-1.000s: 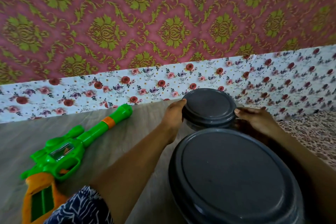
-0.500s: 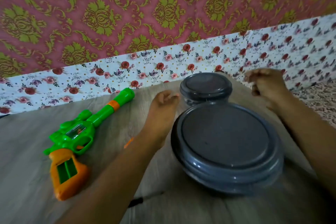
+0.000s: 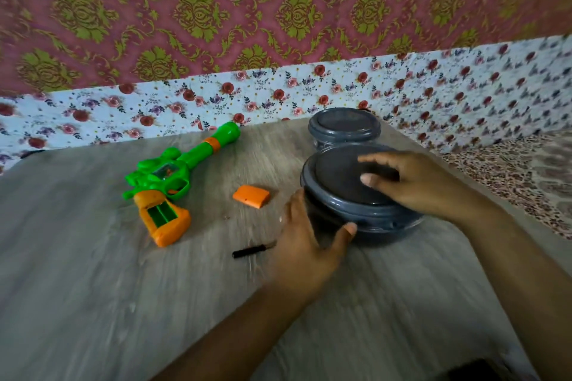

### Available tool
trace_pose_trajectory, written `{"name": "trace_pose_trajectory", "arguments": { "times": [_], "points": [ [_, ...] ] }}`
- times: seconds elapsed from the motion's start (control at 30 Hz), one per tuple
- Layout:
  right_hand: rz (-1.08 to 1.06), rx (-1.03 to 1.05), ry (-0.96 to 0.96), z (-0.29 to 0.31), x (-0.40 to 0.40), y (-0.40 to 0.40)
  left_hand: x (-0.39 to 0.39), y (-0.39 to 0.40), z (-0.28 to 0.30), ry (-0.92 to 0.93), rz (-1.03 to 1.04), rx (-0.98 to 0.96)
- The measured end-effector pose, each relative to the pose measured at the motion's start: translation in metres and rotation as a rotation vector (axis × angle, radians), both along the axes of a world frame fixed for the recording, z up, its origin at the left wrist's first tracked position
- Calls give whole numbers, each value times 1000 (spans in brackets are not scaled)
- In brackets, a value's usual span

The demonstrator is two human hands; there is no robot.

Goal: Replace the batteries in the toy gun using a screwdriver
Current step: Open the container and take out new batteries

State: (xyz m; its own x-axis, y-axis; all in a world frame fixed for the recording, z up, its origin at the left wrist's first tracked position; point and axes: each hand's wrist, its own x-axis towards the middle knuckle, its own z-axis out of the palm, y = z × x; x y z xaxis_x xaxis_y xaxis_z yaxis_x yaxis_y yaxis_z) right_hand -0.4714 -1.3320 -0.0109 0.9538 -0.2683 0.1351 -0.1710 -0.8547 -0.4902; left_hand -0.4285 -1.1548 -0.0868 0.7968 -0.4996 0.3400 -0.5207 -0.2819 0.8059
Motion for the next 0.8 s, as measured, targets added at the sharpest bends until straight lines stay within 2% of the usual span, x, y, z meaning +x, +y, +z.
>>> {"name": "trace_pose_trajectory", "arguments": {
  "times": [0.1, 0.2, 0.33, 0.47, 0.6, 0.67, 0.8],
  "points": [
    [-207, -225, -188, -29, -1, 14, 3, -4, -8, -82, 40, 199],
    [-384, -399, -346, -46, -3, 39, 9, -5, -11, -103, 43, 245],
    [-483, -433, -230, -43, -6, 72, 10, -3, -9, -102, 11, 255],
    [-458, -483, -75, -29, -14, 95, 11, 3, -3, -6, -32, 145],
    [-332, -549, -125, -21, -27, 86, 11, 8, -1, 46, -93, 101],
    [-285, -616, -122, -31, -34, 80, 13, 6, -5, 57, -104, 106],
    [-175, -610, -139, -56, -43, 67, 16, 3, -9, 40, -96, 85]
  ]
}}
